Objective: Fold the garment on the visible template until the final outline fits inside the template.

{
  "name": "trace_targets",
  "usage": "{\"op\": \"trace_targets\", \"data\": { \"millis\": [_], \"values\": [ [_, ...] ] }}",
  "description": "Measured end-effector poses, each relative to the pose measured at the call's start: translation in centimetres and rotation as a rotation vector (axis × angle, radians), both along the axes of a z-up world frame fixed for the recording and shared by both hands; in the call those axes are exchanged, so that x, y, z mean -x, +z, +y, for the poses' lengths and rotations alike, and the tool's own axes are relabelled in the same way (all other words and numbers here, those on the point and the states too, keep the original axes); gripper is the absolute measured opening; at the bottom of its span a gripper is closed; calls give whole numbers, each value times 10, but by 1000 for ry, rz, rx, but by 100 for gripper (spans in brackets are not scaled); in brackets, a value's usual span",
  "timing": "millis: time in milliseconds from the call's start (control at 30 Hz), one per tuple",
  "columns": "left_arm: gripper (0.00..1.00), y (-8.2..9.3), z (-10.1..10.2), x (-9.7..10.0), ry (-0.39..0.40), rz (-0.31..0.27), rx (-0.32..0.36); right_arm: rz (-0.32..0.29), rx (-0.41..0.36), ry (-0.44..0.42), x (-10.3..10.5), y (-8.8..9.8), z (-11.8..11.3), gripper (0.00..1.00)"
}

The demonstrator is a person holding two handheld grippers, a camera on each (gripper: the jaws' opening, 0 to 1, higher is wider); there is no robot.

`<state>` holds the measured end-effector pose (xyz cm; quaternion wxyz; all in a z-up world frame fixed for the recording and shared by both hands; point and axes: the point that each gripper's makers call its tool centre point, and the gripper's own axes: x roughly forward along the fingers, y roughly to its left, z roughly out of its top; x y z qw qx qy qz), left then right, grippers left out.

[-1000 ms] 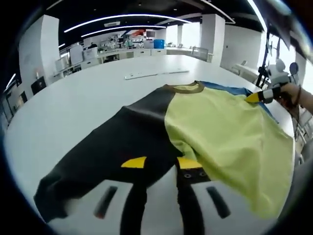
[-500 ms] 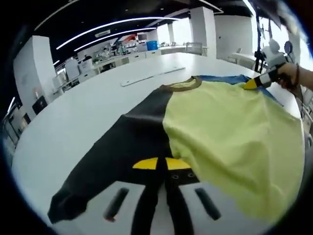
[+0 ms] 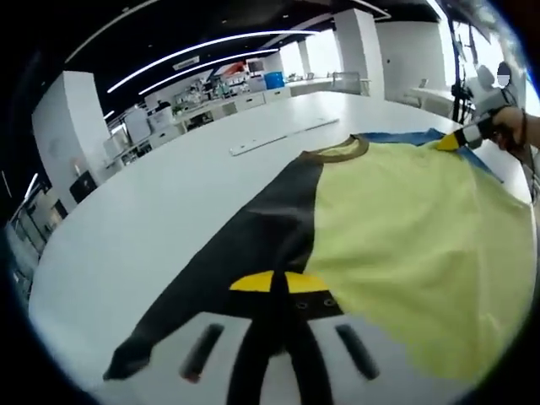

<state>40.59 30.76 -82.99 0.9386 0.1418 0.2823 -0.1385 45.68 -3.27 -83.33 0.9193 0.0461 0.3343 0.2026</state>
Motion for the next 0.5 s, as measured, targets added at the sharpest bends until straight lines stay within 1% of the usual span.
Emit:
{"op": "trace_targets", "data": {
  "millis": [100,133,167,233,267,367,467,500],
  "values": [
    [0,-2,0,-1,2,5,-4,3,-22,-13,1,2,-1,3],
    [0,-1,-2,0,-1,6,-7,8,-31,-20,0,2,-1,4],
    [0,-1,-3,0,-5,8,-12,29,-55,-43,0,1,-3,4],
    [0,-3,-1,-2,-12,8,-22,28,-70,-64,1,2,-5,5],
    [0,-1,-3,-1,-15,8,-24,28,-75,-68,1,3,-6,6],
    [0,-2,-2,-3,-16,7,-22,31,-108,-100,-4,4,-10,5],
    [0,-2,0,-3,-8,9,-12,25,-120,-118,-5,8,-12,5],
    [0,-2,0,-4,-7,9,-12,23,-118,-123,-9,6,-17,4]
  ]
}}
